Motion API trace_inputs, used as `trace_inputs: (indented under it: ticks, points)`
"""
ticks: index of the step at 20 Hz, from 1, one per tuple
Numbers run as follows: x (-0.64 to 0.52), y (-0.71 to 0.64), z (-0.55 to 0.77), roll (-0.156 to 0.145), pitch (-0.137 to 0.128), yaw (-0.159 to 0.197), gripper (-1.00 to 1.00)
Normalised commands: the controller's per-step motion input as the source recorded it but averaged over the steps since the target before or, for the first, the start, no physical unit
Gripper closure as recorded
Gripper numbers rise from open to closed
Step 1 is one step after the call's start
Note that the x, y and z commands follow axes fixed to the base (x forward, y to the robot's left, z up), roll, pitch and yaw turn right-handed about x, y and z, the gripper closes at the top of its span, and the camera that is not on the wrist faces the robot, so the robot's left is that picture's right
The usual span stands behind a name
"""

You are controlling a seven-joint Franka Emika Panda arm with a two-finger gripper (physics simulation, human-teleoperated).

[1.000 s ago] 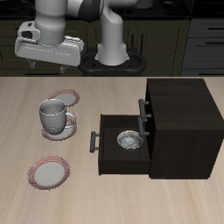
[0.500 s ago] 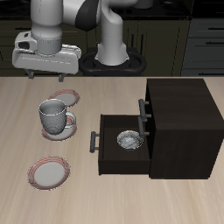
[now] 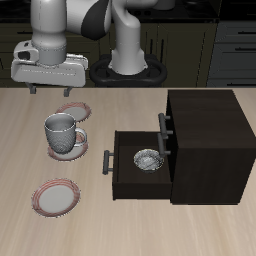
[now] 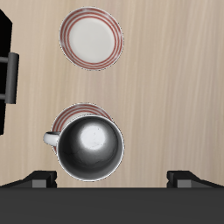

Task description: Place the porcelain mug on top of the cabinet

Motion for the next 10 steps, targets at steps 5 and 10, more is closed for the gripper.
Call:
trace_inputs:
  ticks: [5, 10]
  points:
    - [-0.2, -0.14, -0.31, -0.008, -0.053, -0.013, -1.0]
    - [-0.06, -0.1, -0.29, -0.01, -0.009, -0.024, -1.0]
